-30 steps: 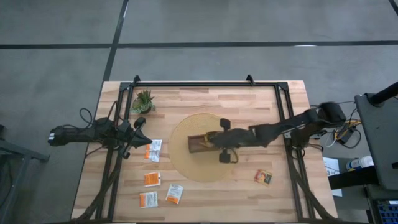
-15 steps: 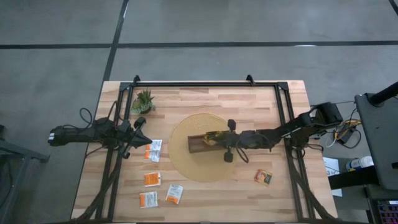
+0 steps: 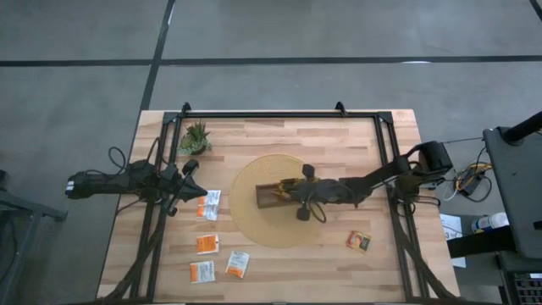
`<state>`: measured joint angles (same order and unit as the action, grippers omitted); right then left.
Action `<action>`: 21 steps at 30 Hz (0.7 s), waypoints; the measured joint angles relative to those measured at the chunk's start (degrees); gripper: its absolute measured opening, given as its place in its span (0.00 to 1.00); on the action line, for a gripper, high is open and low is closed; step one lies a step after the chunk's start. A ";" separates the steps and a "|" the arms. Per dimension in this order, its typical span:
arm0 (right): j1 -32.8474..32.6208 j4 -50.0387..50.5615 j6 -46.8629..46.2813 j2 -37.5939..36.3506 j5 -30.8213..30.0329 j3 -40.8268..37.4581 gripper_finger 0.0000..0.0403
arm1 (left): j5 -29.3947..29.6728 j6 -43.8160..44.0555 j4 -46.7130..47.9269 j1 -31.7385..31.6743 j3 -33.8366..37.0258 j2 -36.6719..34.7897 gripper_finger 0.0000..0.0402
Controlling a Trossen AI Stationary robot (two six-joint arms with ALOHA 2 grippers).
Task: Pick & Place Tea
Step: Put the orange tea bag into the middle of the wooden organizer
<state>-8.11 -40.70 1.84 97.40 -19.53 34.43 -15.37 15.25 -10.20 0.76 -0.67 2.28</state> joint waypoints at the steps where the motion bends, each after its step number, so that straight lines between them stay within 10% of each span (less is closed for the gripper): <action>1: 0.04 0.08 0.64 0.30 0.00 0.26 0.02 | -0.01 -0.01 -0.02 0.01 0.00 0.00 0.00; 21: 0.23 12.36 -0.36 -4.14 0.07 1.03 0.11 | -0.01 -0.01 0.00 0.01 -0.02 0.00 0.00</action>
<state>-7.88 -28.34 1.48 93.27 -19.46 35.46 -15.37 15.23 -10.20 0.78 -0.69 2.28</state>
